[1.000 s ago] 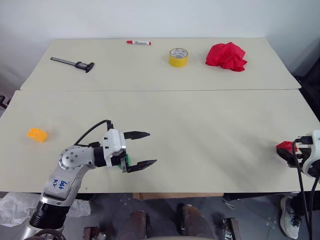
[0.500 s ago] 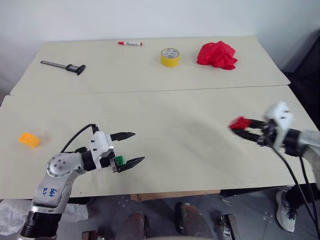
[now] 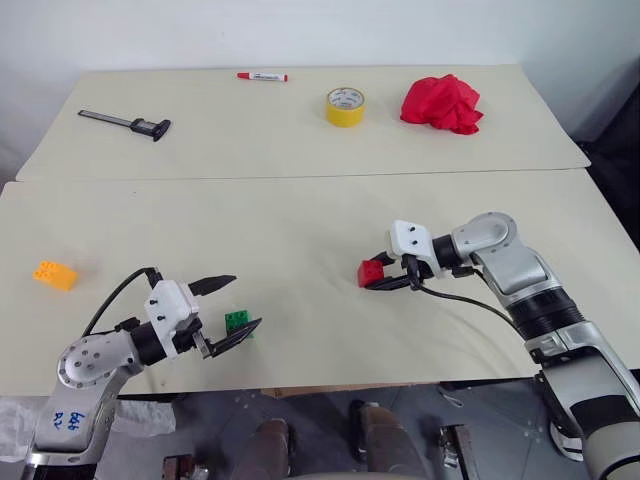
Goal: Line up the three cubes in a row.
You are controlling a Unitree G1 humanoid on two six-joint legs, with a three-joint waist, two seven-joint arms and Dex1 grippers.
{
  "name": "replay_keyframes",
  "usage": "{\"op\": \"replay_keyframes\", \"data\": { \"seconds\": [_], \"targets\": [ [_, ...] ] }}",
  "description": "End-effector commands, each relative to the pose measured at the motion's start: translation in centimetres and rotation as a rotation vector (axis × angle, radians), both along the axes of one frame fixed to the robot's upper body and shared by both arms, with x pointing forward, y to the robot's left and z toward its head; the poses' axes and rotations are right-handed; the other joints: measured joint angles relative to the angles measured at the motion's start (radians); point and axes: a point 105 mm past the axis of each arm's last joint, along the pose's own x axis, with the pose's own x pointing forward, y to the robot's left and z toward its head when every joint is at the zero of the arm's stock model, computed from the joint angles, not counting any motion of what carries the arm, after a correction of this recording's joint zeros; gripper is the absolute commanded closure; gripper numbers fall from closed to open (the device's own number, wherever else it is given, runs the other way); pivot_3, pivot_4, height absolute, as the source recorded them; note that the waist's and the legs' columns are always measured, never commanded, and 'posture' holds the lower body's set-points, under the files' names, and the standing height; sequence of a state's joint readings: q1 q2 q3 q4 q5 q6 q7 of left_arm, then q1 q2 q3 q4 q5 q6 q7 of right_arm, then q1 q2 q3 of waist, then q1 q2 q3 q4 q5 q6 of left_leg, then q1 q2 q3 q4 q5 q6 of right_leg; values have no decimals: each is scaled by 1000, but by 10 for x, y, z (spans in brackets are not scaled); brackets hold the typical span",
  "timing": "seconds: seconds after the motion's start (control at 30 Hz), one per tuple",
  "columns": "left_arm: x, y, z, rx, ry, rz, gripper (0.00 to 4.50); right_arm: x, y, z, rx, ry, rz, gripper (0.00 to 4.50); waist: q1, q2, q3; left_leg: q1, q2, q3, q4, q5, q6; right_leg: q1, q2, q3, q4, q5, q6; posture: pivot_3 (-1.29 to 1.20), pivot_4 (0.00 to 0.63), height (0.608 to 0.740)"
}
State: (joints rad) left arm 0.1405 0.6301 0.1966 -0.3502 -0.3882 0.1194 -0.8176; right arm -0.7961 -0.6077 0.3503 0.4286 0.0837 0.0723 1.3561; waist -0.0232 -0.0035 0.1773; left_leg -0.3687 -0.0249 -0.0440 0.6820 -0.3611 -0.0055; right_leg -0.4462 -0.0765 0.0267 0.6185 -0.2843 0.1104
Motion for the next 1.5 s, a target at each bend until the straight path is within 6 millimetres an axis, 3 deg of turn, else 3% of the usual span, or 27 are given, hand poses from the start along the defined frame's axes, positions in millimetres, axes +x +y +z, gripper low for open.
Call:
{"op": "replay_keyframes", "data": {
  "seconds": [0.03,0.07,0.27,0.4,0.5,0.6,0.73,0.87,1.1,1.27,1.37,1.5],
  "targets": [
    [-2,2,12,2,-55,16,0,0,-3,-4,-17,16,6,2989,0,0,0,0,0,0,0,0,0,0,0,0,0,0,0,0,150,740],
    [-1,2,12,3,-56,17,0,0,-3,-5,-16,26,10,2989,0,0,0,1,0,0,0,0,0,0,0,0,0,0,0,0,150,740],
    [0,5,16,-10,-67,35,0,1,1,9,34,9,34,1153,-3,0,0,1,0,-1,1,1,-1,0,0,1,3,0,0,0,150,740],
    [0,14,19,-32,-73,78,0,2,-10,26,67,-65,42,66,-3,0,0,0,0,-1,1,1,-1,0,0,0,3,0,0,0,150,740],
    [-1,32,22,-79,-81,149,0,-6,-26,35,123,-65,71,66,-3,0,0,0,0,-1,1,1,-1,0,0,0,3,0,0,0,150,740],
    [-8,59,25,-144,-70,236,0,-18,-37,49,299,-69,99,66,-2,0,0,0,0,-1,1,0,0,0,0,0,2,0,0,0,150,740],
    [-52,118,-24,-24,160,328,0,-51,-38,58,592,-109,196,66,-10,0,0,1,2,0,-1,0,-1,0,2,1,2,0,0,0,150,740],
    [-69,148,-31,-8,170,418,0,-72,-29,36,568,-74,271,66,-4,0,0,2,2,1,0,-1,0,0,1,1,2,0,-1,0,150,740],
    [-71,134,-29,52,131,318,0,-81,-25,17,526,-130,341,66,13,0,0,11,-1,0,0,-1,2,10,-2,2,1,0,-1,0,150,740],
    [-53,97,-15,93,60,164,0,-77,-32,15,516,-131,323,66,18,0,0,15,0,0,-1,-1,2,15,-2,2,0,0,-1,0,150,740],
    [-30,53,-3,87,23,8,0,-73,-38,18,504,-129,294,66,25,0,0,16,0,0,-1,-1,2,16,-2,1,0,0,-1,0,150,740],
    [-14,41,-10,108,29,-24,0,-70,-39,19,500,-138,276,66,12,0,0,16,0,0,-1,-1,1,16,-1,2,0,0,-1,0,150,740]
  ]
}}
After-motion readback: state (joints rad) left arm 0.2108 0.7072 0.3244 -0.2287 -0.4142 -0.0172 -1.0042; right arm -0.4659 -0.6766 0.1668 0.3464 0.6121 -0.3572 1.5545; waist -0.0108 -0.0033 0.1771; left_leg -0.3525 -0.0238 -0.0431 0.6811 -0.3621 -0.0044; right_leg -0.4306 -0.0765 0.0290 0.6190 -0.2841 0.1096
